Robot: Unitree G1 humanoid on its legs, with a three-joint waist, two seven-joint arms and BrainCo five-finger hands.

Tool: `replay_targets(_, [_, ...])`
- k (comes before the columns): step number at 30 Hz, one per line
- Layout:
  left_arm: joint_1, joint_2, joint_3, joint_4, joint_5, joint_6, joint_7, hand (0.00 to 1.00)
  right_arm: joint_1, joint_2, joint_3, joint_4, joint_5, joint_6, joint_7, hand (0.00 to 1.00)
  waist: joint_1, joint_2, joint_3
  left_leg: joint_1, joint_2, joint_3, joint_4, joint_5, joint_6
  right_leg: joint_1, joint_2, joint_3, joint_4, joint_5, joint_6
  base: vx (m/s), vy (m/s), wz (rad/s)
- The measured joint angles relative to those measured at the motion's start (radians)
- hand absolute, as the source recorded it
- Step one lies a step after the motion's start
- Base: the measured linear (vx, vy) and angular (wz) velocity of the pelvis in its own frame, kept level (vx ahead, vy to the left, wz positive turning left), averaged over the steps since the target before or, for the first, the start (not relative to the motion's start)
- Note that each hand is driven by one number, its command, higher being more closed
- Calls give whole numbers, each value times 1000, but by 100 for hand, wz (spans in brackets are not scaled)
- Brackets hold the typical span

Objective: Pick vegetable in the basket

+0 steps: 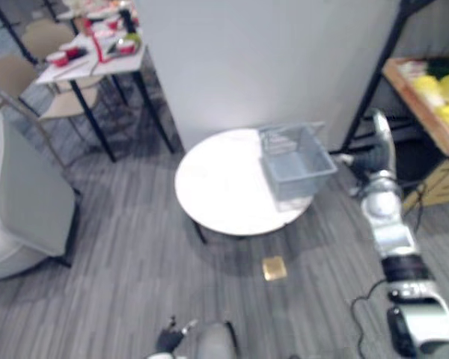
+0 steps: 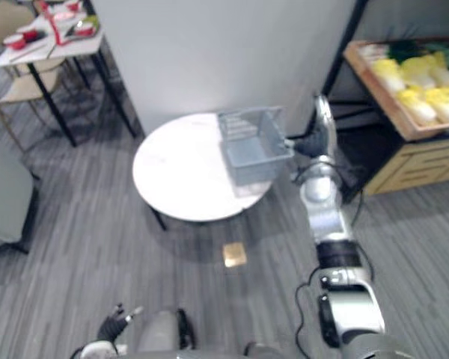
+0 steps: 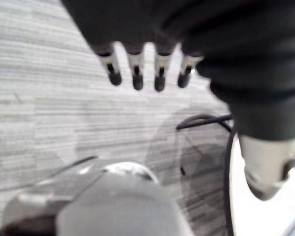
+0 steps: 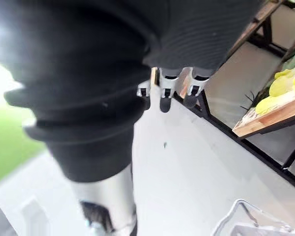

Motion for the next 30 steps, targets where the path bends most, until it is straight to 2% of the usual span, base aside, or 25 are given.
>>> replay_targets(1, [-15,11,-3,11,2,3,0,0,6,1,-7,31,-9,8,-2,0,-23,-55,8,23,-59,-22,-38,-16,-4,-39,-54,-26,145,-56,3,458,92,105])
replay_targets(2, [-22,16,-2,21,3,3,-1,0,6,4,-8,54,-29,17,3,0,-27,-71,9,47,-93,-48,-84,-17,-3,-95,-93,-28,313,-62,-2,511,68,116])
replay_targets(3, [-24,35,-23,25,5,6,0,0,6,9,-7,63,-46,31,7,0,-31,-86,16,102,-134,-79,-131,-22,-5,-190,-149,19,568,-43,29,405,19,88])
replay_targets(4, [-25,42,-42,31,16,10,0,0,5,9,-6,70,-47,31,12,0,-33,-87,18,141,-149,-99,-151,-31,-10,-236,-162,75,691,-48,22,409,-14,88])
replay_targets(5, [-25,46,-54,39,34,9,1,0,1,9,-2,89,-47,30,16,0,-34,-82,19,183,-154,-120,-170,-34,-12,-259,-161,103,723,-57,3,333,-82,84])
replay_targets(6, [-24,48,-70,41,42,9,1,0,-5,8,18,107,-47,30,21,0,-33,-77,19,228,-154,-151,-196,-31,-17,-283,-160,104,679,-73,-25,416,-122,77])
replay_targets(7, [-26,52,-77,41,42,9,1,0,-13,6,26,117,-47,29,23,0,-34,-75,20,241,-149,-163,-209,-29,-21,-301,-155,106,637,-79,-37,465,-185,86])
replay_targets(8, [-39,58,-80,41,43,8,-2,0,-33,-2,26,131,-47,22,27,0,-42,-70,20,245,-140,-204,-226,-22,-32,-344,-144,125,522,-78,-44,419,-236,102])
replay_targets(9, [-55,53,-88,41,43,8,-8,0,-52,-29,26,147,-47,22,28,0,-54,-64,23,244,-132,-244,-245,-11,-54,-377,-134,176,384,-65,-29,319,-230,109])
replay_targets(10, [-60,53,-93,40,42,6,-10,0,-59,-46,26,164,-47,22,29,0,-58,-64,23,246,-131,-259,-253,-5,-68,-384,-134,206,311,-46,-20,307,-245,115])
replay_targets(11, [-60,56,-114,38,43,-2,-11,0,-57,-73,24,189,-47,26,30,0,-57,-72,20,257,-137,-274,-267,-4,-103,-378,-148,246,160,56,-23,315,-272,99])
replay_targets(12, [-52,76,-120,36,43,-9,-15,0,-59,-80,23,209,-48,26,35,0,-54,-104,14,277,-153,-289,-282,-18,-132,-381,-176,263,85,229,-10,330,-305,88])
replay_targets(13, [-48,91,-121,36,43,-13,-17,0,-60,-78,24,214,-48,26,38,0,-53,-133,16,290,-171,-296,-286,-23,-145,-386,-195,264,79,313,1,315,-364,51])
replay_targets(14, [-42,76,-119,43,43,-10,-15,0,-73,-80,30,226,-64,24,52,0,-50,-105,15,293,-149,-310,-290,-25,-172,-383,-181,258,95,260,32,263,-356,23])
replay_targets(15, [-24,55,-121,30,43,-16,-19,0,-94,-91,54,248,-81,23,63,0,-56,-79,13,270,-109,-307,-293,-24,-192,-382,-147,236,52,266,22,263,-371,3])
replay_targets(17, [-26,37,-121,29,43,-20,-19,0,-128,-115,68,274,-84,24,69,0,-53,-28,22,246,-66,-298,-301,-24,-219,-385,-100,227,-4,290,-5,142,-218,-15])
replay_targets(19, [-38,45,-118,28,43,-24,-16,0,-188,-146,106,351,-83,26,70,0,-55,-6,43,218,-32,-288,-325,-6,-246,-399,-59,218,-68,324,-28,70,-195,-16])
replay_targets(21, [-80,55,-118,29,43,-39,-11,0,-262,-190,146,411,-81,25,77,0,-58,-2,91,175,-15,-291,-337,12,-259,-424,-36,210,-115,355,-43,18,-135,-3])
replay_targets(25, [-131,55,-121,29,41,-49,-7,0,-366,-213,187,517,-81,19,114,0,-59,19,150,122,-10,-304,-345,29,-264,-450,-30,199,-168,392,-49,-5,-52,8])
replay_targets(26, [-143,56,-125,30,40,-49,-6,0,-383,-216,191,543,-82,16,117,100,-59,29,163,109,-10,-315,-345,32,-265,-453,-30,194,-177,399,-47,-10,-21,16])
replay_targets(28, [-152,56,-128,29,38,-56,1,0,-456,-241,200,569,-82,-8,113,100,-61,50,186,78,-13,-320,-344,35,-264,-479,-33,187,-181,404,-44,-11,-15,13])
replay_targets(30, [-155,57,-136,31,31,-56,3,0,-494,-260,218,598,-81,-11,112,100,-60,57,195,65,-14,-321,-344,36,-263,-489,-34,187,-183,406,-42,0,-2,3])
